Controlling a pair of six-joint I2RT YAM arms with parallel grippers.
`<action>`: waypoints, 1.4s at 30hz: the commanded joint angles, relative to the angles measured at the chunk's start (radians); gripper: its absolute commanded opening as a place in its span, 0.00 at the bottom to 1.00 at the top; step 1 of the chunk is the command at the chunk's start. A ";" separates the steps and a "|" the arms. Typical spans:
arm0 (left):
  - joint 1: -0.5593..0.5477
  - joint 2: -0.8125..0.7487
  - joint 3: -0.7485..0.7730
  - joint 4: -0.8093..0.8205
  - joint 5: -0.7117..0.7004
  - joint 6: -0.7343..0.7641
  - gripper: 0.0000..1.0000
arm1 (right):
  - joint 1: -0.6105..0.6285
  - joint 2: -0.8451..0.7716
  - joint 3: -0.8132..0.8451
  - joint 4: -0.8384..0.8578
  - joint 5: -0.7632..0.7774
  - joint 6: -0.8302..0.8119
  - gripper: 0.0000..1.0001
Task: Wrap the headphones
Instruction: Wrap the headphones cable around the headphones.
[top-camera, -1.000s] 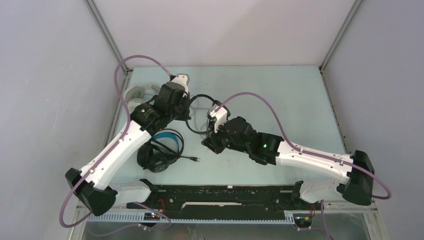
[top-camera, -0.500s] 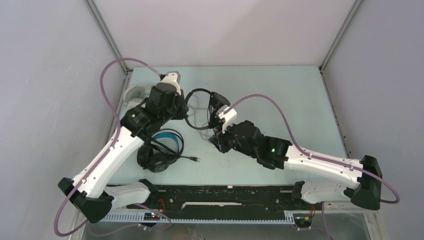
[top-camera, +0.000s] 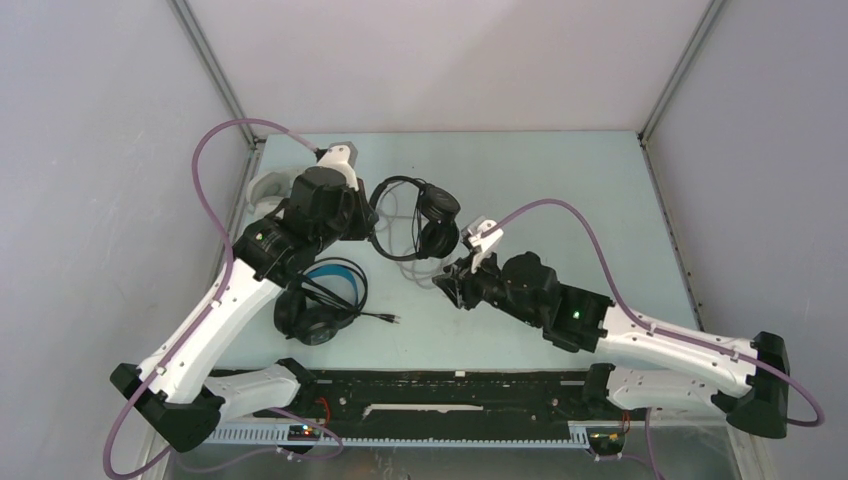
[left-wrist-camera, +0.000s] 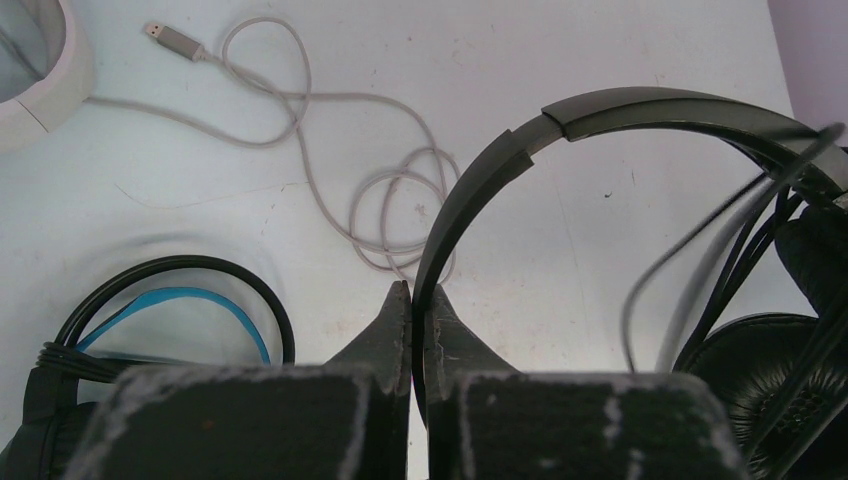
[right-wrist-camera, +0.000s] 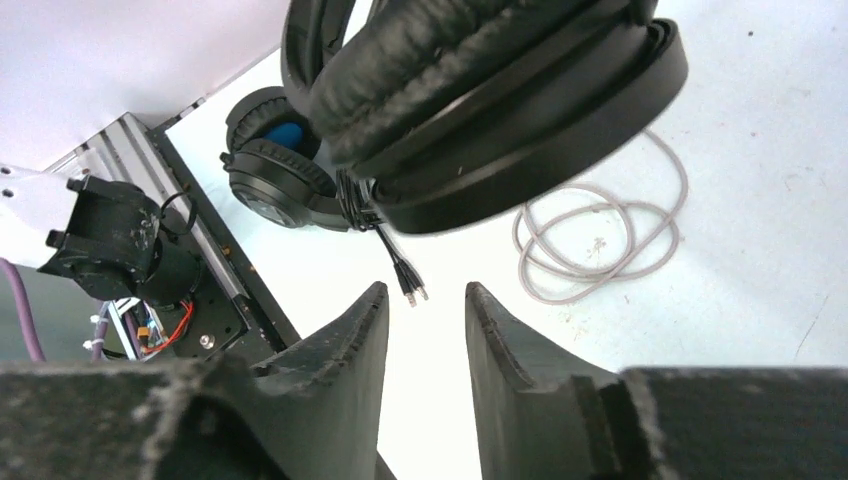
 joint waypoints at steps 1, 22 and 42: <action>0.004 -0.025 -0.023 0.059 0.020 -0.035 0.00 | 0.000 -0.075 -0.053 0.124 -0.039 -0.049 0.39; 0.004 -0.023 -0.058 0.109 -0.146 -0.015 0.00 | 0.044 -0.147 0.035 0.229 0.166 0.119 0.38; 0.004 -0.025 -0.067 0.219 -0.313 0.002 0.00 | 0.029 0.378 0.509 0.206 0.289 0.253 0.35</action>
